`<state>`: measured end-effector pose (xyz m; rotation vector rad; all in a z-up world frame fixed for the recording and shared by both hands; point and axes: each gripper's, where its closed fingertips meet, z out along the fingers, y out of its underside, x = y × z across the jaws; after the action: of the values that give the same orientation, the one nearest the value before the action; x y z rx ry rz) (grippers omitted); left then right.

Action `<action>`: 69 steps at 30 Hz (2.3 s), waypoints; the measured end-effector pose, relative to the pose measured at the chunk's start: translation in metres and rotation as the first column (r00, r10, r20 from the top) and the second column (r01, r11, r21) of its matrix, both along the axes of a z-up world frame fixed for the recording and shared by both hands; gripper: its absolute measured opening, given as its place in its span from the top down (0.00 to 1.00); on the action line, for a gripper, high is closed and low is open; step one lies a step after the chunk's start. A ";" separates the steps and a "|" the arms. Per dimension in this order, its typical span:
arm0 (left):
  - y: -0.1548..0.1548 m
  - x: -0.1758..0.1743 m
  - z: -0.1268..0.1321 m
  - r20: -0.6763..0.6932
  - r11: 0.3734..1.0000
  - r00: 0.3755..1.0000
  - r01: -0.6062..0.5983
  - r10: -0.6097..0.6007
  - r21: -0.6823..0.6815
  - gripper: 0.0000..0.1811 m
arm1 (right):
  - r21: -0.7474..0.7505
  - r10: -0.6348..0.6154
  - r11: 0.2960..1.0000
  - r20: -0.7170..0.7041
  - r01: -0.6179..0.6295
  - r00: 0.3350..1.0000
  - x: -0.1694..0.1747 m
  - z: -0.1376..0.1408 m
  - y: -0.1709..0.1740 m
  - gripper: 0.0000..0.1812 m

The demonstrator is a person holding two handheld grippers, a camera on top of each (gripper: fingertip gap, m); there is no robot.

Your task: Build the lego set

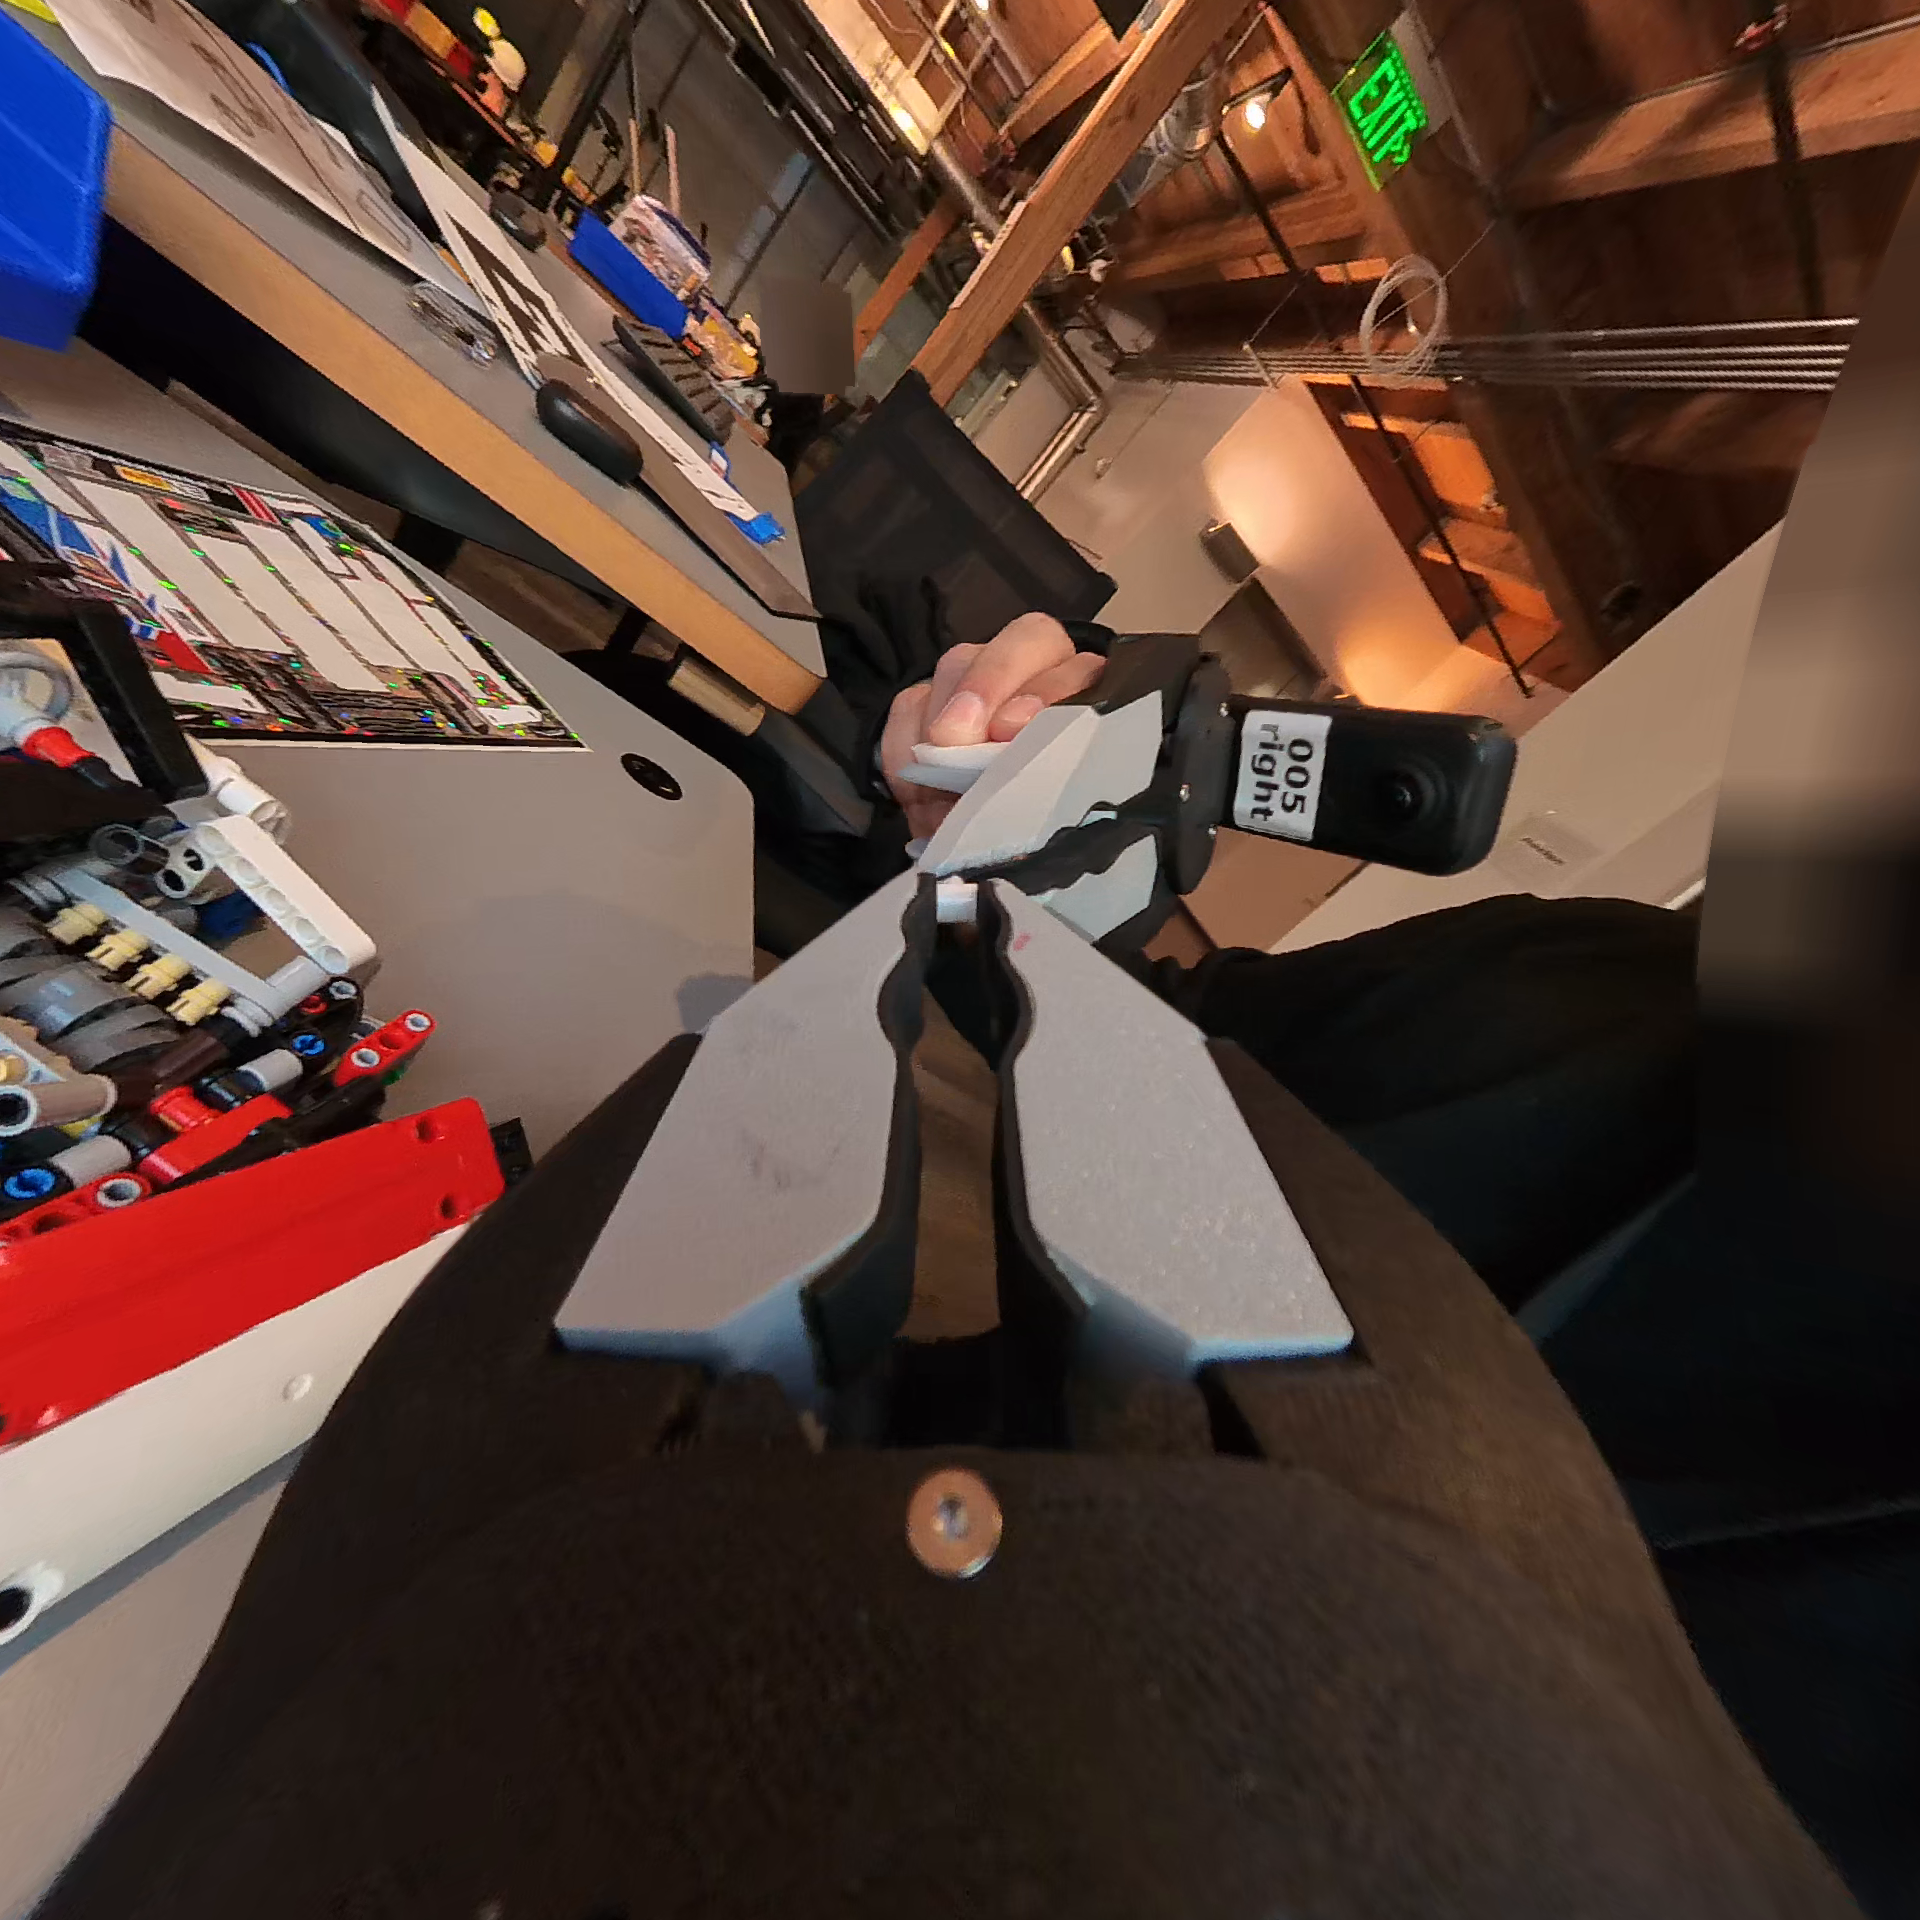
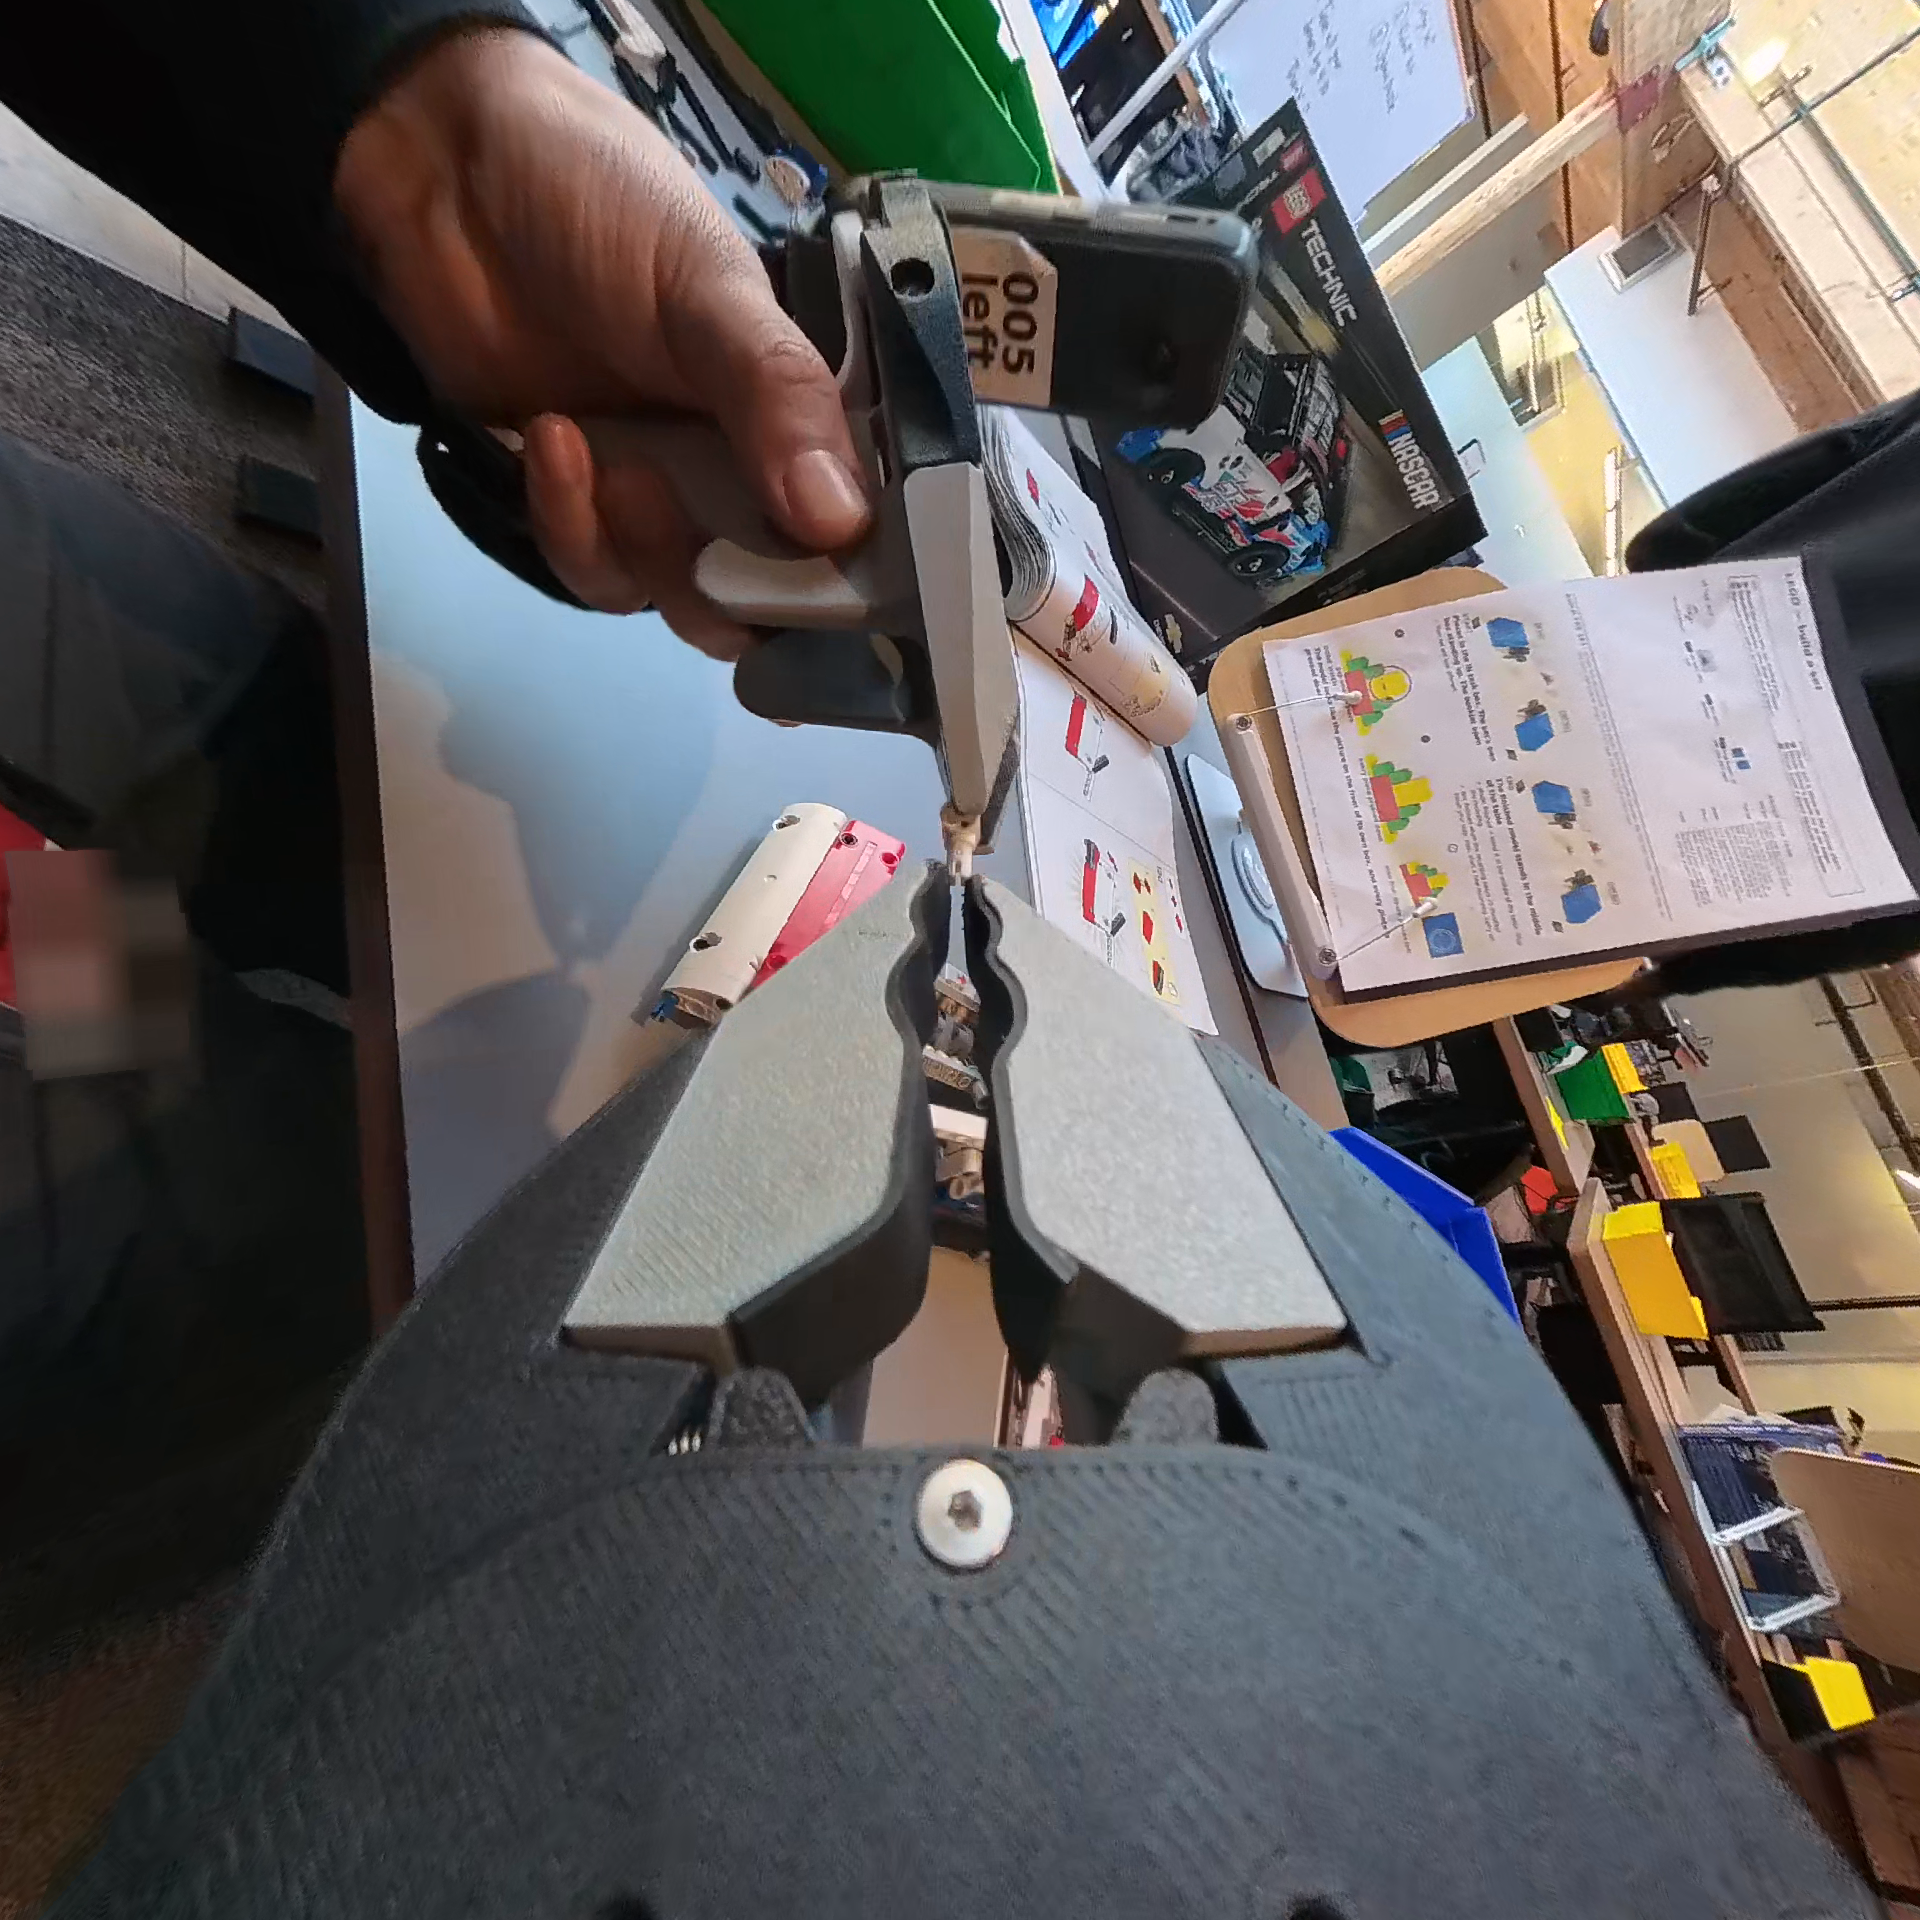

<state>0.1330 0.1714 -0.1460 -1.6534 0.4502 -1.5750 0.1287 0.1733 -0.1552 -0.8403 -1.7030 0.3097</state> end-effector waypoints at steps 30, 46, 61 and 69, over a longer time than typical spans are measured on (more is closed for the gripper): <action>0.006 0.001 -0.013 -0.083 0.999 0.996 -0.042 0.040 -0.031 0.98 | 0.095 -0.059 0.994 0.046 0.055 0.997 0.000 -0.011 0.004 1.00; 0.011 -0.002 -0.019 -0.065 0.996 0.995 -0.082 0.079 -0.040 0.98 | 0.064 -0.106 0.993 0.046 0.103 0.993 -0.002 -0.018 0.012 1.00; 0.012 -0.001 -0.026 -0.072 0.994 0.994 -0.084 0.079 -0.064 0.98 | 0.017 -0.108 0.994 0.073 0.107 0.991 0.000 -0.026 0.014 1.00; 0.006 -0.007 0.010 0.053 0.997 0.997 -0.059 0.057 0.052 0.98 | -0.283 -0.075 0.959 -0.239 0.004 0.968 -0.002 0.013 0.012 0.98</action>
<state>0.1258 0.1779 -0.1355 -1.5681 0.4102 -1.5464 0.1268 0.1852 -0.1420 -0.9972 -1.4257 0.6148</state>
